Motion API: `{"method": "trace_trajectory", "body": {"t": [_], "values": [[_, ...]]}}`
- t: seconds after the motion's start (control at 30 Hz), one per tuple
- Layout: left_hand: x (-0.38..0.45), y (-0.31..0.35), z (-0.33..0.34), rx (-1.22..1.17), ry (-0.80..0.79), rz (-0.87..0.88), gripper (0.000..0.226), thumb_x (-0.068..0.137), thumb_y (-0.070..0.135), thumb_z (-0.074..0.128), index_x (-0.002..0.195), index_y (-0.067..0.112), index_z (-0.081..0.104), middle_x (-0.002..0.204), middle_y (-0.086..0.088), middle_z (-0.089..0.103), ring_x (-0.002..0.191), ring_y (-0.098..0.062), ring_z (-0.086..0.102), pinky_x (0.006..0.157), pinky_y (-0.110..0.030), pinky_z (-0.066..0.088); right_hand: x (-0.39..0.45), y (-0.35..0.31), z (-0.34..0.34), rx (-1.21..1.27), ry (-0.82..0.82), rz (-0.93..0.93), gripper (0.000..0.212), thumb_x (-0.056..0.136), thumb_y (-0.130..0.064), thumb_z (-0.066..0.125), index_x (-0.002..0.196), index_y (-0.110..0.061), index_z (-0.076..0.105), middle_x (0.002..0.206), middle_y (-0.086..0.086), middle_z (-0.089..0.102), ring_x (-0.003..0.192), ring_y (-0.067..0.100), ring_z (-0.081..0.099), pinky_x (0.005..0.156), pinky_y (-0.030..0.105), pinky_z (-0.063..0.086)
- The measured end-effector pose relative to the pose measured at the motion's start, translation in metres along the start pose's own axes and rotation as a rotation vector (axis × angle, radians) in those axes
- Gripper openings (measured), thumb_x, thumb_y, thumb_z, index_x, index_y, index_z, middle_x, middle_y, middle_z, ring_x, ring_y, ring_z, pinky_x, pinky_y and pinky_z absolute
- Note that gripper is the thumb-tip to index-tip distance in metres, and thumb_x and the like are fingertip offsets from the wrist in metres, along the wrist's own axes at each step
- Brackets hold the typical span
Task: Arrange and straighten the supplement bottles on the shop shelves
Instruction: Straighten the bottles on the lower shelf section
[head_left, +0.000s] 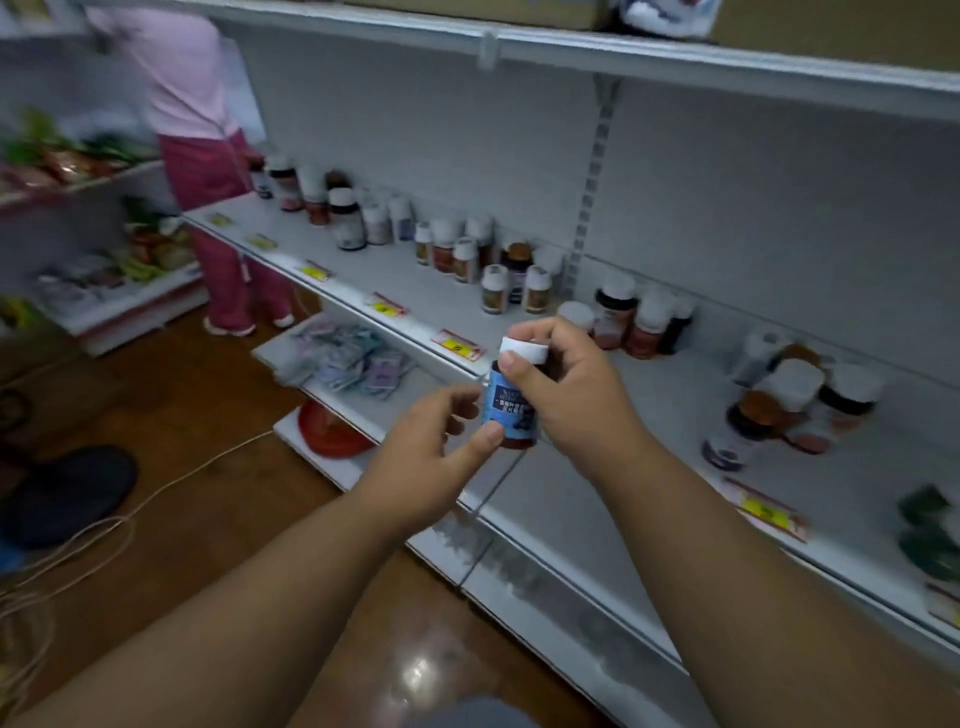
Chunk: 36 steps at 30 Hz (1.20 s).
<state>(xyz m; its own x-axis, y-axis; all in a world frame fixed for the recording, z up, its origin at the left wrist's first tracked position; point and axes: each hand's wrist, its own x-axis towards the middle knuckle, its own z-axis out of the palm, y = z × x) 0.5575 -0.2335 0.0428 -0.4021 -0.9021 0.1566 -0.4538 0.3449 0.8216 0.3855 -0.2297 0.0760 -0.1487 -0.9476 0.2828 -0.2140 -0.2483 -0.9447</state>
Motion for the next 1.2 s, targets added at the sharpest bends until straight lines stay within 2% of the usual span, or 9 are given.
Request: {"method": "trace_trajectory", "body": {"t": [0.13, 0.27, 0.33, 0.43, 0.6, 0.83, 1.0, 1.13, 1.2], "values": [[0.004, -0.037, -0.052, 0.027, 0.051, -0.034, 0.065, 0.084, 0.068, 0.048, 0.134, 0.027, 0.047, 0.119, 0.014, 0.056, 0.106, -0.005, 0.055, 0.089, -0.040, 0.050, 0.028, 0.000, 0.062, -0.060, -0.046, -0.003, 0.028, 0.073, -0.053, 0.069, 0.089, -0.033, 0.057, 0.085, -0.008, 0.065, 0.076, 0.007, 0.064, 0.065, 0.028, 0.055], [0.030, -0.074, -0.077, -0.008, 0.080, -0.062, 0.062, 0.082, 0.069, 0.048, 0.131, 0.032, 0.048, 0.118, 0.016, 0.056, 0.105, -0.003, 0.055, 0.089, -0.039, 0.050, 0.070, 0.013, 0.109, -0.076, -0.096, -0.015, 0.022, 0.079, -0.055, 0.064, 0.086, -0.036, 0.055, 0.077, -0.018, 0.063, 0.066, 0.000, 0.062, 0.055, 0.020, 0.052], [0.049, -0.091, -0.091, 0.032, 0.082, -0.071, 0.066, 0.079, 0.074, 0.045, 0.131, 0.035, 0.046, 0.117, 0.020, 0.054, 0.104, 0.002, 0.052, 0.088, -0.036, 0.051, 0.098, 0.023, 0.131, -0.043, -0.102, 0.010, 0.020, 0.083, -0.054, 0.058, 0.084, -0.035, 0.055, 0.074, -0.016, 0.063, 0.062, 0.002, 0.063, 0.049, 0.023, 0.052], [0.082, -0.116, -0.123, 0.066, 0.125, -0.119, 0.074, 0.076, 0.079, 0.042, 0.132, 0.032, 0.046, 0.116, 0.019, 0.053, 0.102, 0.003, 0.051, 0.088, -0.034, 0.051, 0.147, 0.036, 0.167, -0.057, -0.128, 0.021, 0.020, 0.089, -0.051, 0.053, 0.083, -0.032, 0.055, 0.071, -0.010, 0.062, 0.063, 0.009, 0.062, 0.055, 0.033, 0.055], [0.122, -0.161, -0.186, 0.088, 0.199, -0.177, 0.066, 0.081, 0.073, 0.047, 0.132, 0.031, 0.047, 0.116, 0.016, 0.054, 0.101, -0.001, 0.053, 0.087, -0.031, 0.050, 0.222, 0.041, 0.232, -0.030, -0.207, 0.020, 0.017, 0.087, -0.048, 0.054, 0.082, -0.031, 0.056, 0.071, -0.017, 0.062, 0.061, -0.003, 0.060, 0.051, 0.015, 0.047], [0.181, -0.254, -0.266, 0.077, 0.200, -0.185, 0.063, 0.083, 0.066, 0.050, 0.132, 0.026, 0.050, 0.121, 0.012, 0.055, 0.105, -0.001, 0.052, 0.090, -0.030, 0.048, 0.305, 0.072, 0.339, -0.036, -0.258, 0.029, 0.014, 0.083, -0.048, 0.057, 0.083, -0.034, 0.059, 0.080, -0.015, 0.066, 0.071, 0.002, 0.064, 0.061, 0.022, 0.053], [0.243, -0.322, -0.347, 0.091, 0.109, -0.137, 0.057, 0.084, 0.060, 0.057, 0.128, 0.025, 0.051, 0.116, 0.009, 0.056, 0.101, -0.005, 0.053, 0.087, -0.031, 0.050, 0.366, 0.081, 0.402, -0.086, -0.156, 0.060, 0.008, 0.089, -0.039, 0.061, 0.083, -0.034, 0.060, 0.073, -0.015, 0.065, 0.062, -0.003, 0.060, 0.052, 0.014, 0.047], [0.291, -0.352, -0.383, 0.103, 0.022, -0.085, 0.055, 0.085, 0.056, 0.059, 0.129, 0.024, 0.051, 0.115, 0.009, 0.057, 0.101, -0.005, 0.054, 0.086, -0.027, 0.047, 0.401, 0.080, 0.422, -0.153, 0.004, 0.087, 0.022, 0.078, -0.055, 0.062, 0.085, -0.034, 0.061, 0.081, -0.014, 0.066, 0.072, 0.001, 0.063, 0.059, 0.018, 0.052], [0.315, -0.364, -0.389, 0.115, -0.037, -0.057, 0.057, 0.085, 0.057, 0.059, 0.131, 0.025, 0.050, 0.118, 0.010, 0.057, 0.103, -0.003, 0.053, 0.089, -0.026, 0.047, 0.417, 0.087, 0.425, -0.193, 0.036, 0.102, 0.020, 0.079, -0.053, 0.064, 0.085, -0.034, 0.060, 0.080, -0.014, 0.066, 0.069, -0.001, 0.061, 0.058, 0.017, 0.050]]}}
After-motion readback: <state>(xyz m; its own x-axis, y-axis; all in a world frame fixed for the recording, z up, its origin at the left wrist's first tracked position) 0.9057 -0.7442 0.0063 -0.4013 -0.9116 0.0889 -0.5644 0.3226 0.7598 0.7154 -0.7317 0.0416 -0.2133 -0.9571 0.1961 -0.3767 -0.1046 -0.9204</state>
